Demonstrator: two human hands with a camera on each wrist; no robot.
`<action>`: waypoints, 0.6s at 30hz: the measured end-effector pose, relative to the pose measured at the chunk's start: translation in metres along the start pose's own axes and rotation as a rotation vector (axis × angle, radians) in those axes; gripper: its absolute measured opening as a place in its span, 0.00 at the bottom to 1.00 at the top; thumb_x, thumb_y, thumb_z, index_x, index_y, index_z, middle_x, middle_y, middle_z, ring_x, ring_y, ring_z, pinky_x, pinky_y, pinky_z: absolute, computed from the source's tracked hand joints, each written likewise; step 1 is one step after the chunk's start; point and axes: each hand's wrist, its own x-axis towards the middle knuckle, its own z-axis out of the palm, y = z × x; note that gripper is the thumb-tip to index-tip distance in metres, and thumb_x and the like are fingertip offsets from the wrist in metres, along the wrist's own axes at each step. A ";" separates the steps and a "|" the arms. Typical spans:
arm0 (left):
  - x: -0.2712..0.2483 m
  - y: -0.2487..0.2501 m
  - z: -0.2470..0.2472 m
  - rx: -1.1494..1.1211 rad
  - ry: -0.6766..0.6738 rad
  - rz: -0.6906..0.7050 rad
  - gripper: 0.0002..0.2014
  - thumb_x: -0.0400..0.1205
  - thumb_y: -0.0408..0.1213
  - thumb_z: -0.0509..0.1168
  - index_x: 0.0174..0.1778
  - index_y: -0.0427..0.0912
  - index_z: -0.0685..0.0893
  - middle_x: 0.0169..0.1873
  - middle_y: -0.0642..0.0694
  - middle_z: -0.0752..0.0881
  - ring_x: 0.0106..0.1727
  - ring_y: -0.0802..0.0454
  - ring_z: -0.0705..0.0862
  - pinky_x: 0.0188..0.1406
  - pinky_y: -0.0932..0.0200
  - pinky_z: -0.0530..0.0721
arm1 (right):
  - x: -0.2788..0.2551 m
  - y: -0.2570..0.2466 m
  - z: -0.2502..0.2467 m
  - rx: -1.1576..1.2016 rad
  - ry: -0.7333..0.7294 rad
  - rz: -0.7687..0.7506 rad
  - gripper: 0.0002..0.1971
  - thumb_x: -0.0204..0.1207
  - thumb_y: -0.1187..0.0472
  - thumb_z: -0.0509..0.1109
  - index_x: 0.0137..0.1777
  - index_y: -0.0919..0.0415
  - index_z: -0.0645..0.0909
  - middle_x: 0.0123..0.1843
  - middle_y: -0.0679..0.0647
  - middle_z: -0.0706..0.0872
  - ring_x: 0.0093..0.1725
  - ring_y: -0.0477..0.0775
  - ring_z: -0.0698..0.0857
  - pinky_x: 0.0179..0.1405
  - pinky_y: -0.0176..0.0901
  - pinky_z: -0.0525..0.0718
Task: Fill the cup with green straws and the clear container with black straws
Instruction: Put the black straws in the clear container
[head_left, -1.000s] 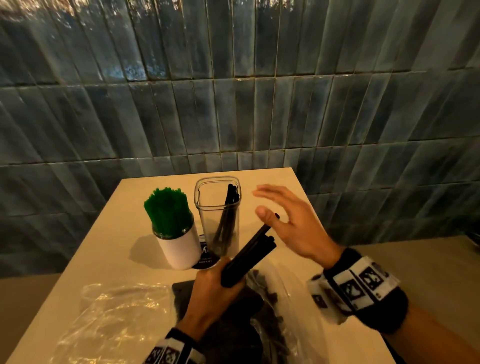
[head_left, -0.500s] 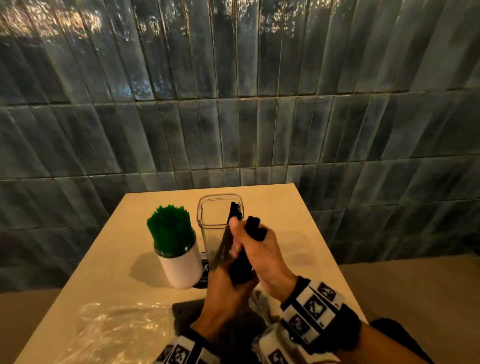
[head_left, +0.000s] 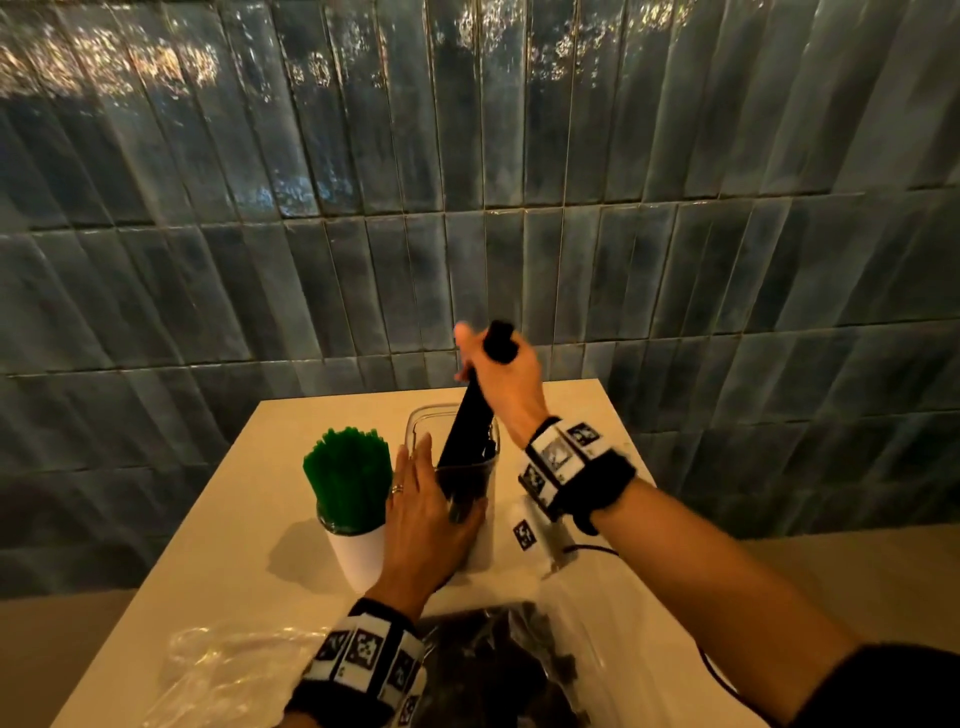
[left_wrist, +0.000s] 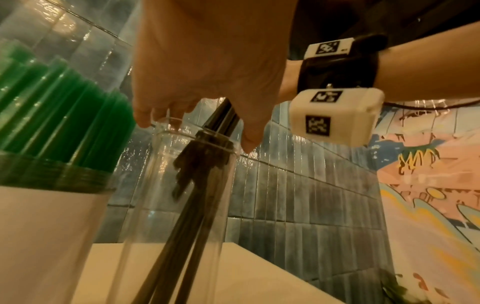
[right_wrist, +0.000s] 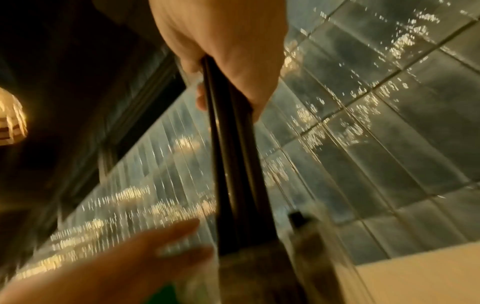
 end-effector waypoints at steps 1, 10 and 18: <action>0.000 -0.002 0.002 0.023 0.010 0.016 0.47 0.77 0.54 0.67 0.82 0.43 0.44 0.83 0.43 0.49 0.82 0.52 0.41 0.78 0.51 0.50 | 0.000 0.015 0.003 -0.024 -0.033 -0.007 0.15 0.72 0.51 0.76 0.48 0.60 0.77 0.37 0.52 0.85 0.31 0.46 0.86 0.40 0.43 0.84; -0.002 -0.022 0.020 0.116 0.073 0.141 0.43 0.76 0.48 0.71 0.80 0.37 0.55 0.79 0.46 0.44 0.81 0.41 0.38 0.78 0.44 0.42 | -0.006 0.066 0.001 -0.759 -0.306 -0.377 0.15 0.78 0.61 0.67 0.64 0.58 0.78 0.64 0.57 0.78 0.59 0.57 0.82 0.63 0.51 0.81; -0.007 -0.016 0.040 -0.091 0.168 0.048 0.41 0.60 0.50 0.81 0.62 0.34 0.70 0.77 0.32 0.55 0.75 0.33 0.66 0.68 0.50 0.73 | -0.027 0.064 -0.016 -0.976 -0.420 -0.419 0.15 0.83 0.52 0.60 0.62 0.58 0.81 0.70 0.53 0.74 0.66 0.51 0.75 0.67 0.40 0.71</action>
